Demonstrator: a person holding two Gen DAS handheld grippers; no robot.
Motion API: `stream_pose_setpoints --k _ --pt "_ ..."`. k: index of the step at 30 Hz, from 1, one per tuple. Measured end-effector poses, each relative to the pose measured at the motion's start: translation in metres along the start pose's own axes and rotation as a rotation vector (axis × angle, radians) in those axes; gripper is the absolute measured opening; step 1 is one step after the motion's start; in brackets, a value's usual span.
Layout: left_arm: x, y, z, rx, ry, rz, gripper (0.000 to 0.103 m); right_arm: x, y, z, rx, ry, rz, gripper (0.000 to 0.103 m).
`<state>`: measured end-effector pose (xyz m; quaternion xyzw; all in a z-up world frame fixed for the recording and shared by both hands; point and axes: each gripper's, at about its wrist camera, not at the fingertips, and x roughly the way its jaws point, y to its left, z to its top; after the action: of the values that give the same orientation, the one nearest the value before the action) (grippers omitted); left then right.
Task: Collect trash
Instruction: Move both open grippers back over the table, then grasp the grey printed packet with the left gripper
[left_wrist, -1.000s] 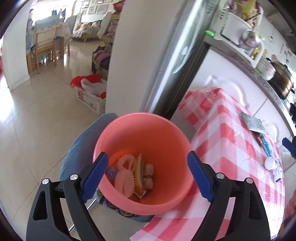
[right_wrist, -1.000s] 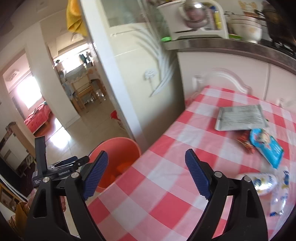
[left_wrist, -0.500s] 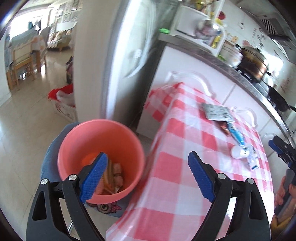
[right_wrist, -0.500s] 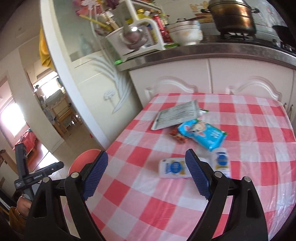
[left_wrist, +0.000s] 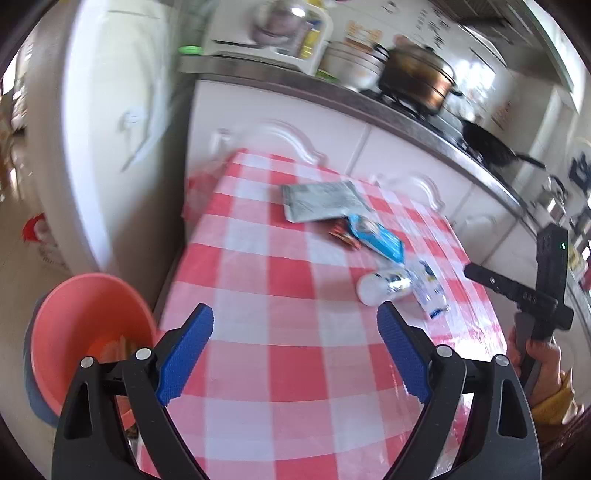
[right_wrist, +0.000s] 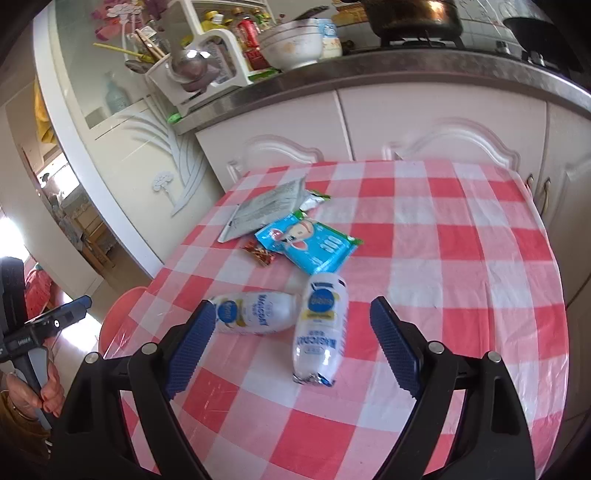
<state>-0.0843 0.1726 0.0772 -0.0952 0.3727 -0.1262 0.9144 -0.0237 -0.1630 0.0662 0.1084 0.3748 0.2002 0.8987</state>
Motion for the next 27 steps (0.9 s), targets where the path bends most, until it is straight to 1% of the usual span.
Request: stream_pose_setpoints --k 2,4,6,9,12,13,16,18,19,21,25,27 --pt "0.011 -0.016 0.001 0.054 0.018 -0.019 0.09 0.001 -0.007 -0.002 0.015 0.006 0.002 0.086" --pt "0.022 -0.028 0.006 0.107 0.025 -0.007 0.09 0.005 -0.013 0.001 0.024 0.01 -0.006 0.086" --pt "0.031 -0.032 0.016 0.114 0.025 -0.012 0.09 0.008 -0.02 0.007 0.033 0.01 -0.006 0.086" --pt "0.055 -0.032 0.035 0.078 0.048 -0.055 0.09 0.016 -0.023 0.021 0.015 0.01 -0.004 0.086" --pt "0.083 -0.039 0.051 0.134 0.068 -0.051 0.09 0.028 -0.024 0.035 -0.016 0.031 0.011 0.086" --pt "0.095 -0.044 0.056 0.175 0.089 -0.055 0.09 0.036 -0.023 0.041 -0.04 0.054 0.021 0.086" --pt "0.121 -0.053 0.07 0.305 0.112 -0.024 0.09 0.057 -0.018 0.052 -0.11 0.105 0.044 0.086" --pt "0.136 -0.057 0.082 0.4 0.114 -0.03 0.09 0.073 -0.015 0.057 -0.163 0.149 0.05 0.086" --pt "0.146 -0.058 0.089 0.462 0.119 -0.021 0.09 0.081 -0.013 0.06 -0.19 0.165 0.05 0.086" --pt "0.16 -0.059 0.099 0.535 0.145 -0.024 0.09 0.096 -0.01 0.065 -0.232 0.206 0.08 0.086" --pt "0.193 -0.056 0.119 0.666 0.241 -0.054 0.09 0.119 0.002 0.071 -0.354 0.263 0.098 0.086" --pt "0.207 -0.055 0.125 0.717 0.281 -0.067 0.09 0.127 0.007 0.072 -0.415 0.284 0.085 0.086"
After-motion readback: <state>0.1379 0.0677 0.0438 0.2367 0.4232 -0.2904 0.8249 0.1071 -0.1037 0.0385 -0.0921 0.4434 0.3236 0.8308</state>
